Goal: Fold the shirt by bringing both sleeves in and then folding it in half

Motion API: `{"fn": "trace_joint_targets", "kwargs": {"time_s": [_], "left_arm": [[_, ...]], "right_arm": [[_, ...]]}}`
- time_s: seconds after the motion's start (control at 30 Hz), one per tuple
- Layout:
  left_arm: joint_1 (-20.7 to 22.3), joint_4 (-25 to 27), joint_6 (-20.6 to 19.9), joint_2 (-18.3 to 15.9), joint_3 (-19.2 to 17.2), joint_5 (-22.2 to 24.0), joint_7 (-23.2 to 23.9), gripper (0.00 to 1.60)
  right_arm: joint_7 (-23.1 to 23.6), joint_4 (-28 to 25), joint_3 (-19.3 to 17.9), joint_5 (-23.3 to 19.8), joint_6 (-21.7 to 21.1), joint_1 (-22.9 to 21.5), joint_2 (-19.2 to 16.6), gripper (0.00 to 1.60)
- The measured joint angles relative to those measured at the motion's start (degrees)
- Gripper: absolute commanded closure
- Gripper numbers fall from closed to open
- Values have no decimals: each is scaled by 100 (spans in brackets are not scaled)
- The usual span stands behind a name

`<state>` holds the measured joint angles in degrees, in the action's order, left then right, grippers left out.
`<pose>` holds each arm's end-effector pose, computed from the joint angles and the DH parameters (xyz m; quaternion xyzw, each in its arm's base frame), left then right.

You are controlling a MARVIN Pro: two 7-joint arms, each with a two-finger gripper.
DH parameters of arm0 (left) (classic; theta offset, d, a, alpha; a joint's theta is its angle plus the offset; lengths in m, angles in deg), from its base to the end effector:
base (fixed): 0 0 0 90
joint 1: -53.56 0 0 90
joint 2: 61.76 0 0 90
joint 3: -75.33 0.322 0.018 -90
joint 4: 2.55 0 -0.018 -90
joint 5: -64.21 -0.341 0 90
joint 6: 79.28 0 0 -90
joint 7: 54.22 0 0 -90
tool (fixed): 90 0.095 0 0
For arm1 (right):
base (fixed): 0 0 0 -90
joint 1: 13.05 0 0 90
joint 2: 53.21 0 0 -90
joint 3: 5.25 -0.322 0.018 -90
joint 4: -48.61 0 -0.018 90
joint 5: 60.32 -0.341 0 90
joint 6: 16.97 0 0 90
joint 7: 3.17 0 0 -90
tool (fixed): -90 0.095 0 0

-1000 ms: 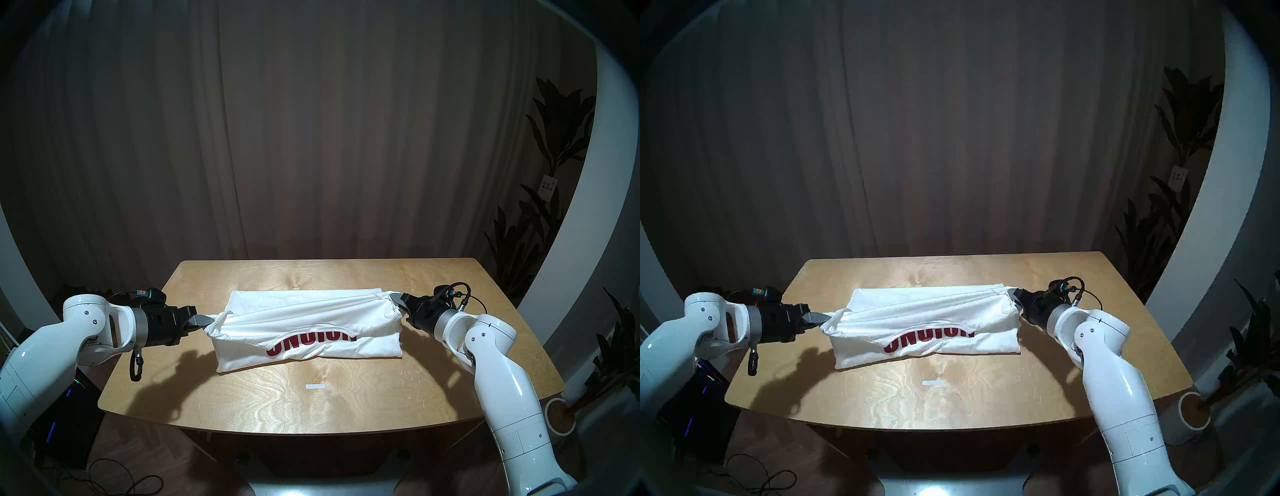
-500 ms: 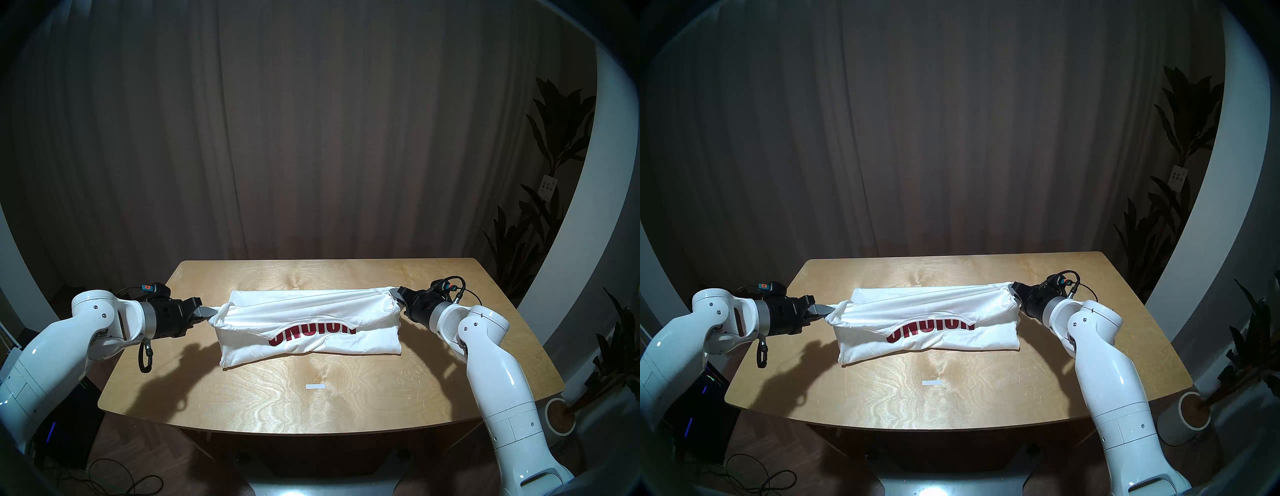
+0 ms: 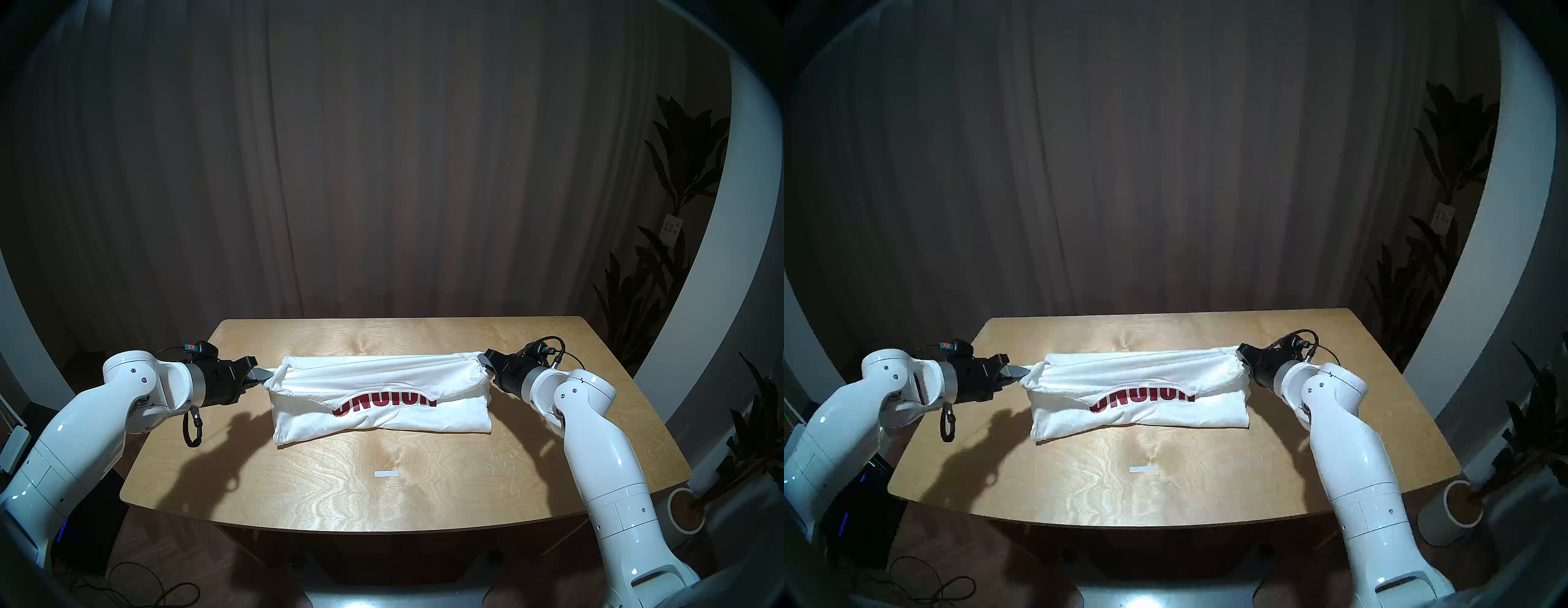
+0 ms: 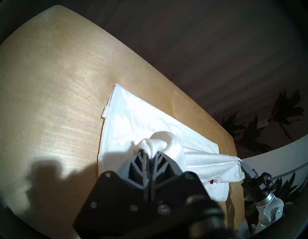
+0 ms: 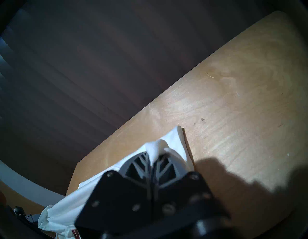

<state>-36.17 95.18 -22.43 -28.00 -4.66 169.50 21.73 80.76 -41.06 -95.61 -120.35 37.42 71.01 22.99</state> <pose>0.4211 0.1711 -0.2683 0.8714 0.1711 0.3468 0.3017 0.4724 -0.0516 -0.3301 -0.8131 0.1892 -0.4524 0.3137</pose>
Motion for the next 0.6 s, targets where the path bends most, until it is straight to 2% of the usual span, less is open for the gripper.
{"fn": "trace_joint_targets", "kwargs": {"time_s": [0.6], "left_arm": [[892,-707,47,615,380,-272,-335,160]], "right_arm": [[-201,301,230,120,0,-223,175,160]]}}
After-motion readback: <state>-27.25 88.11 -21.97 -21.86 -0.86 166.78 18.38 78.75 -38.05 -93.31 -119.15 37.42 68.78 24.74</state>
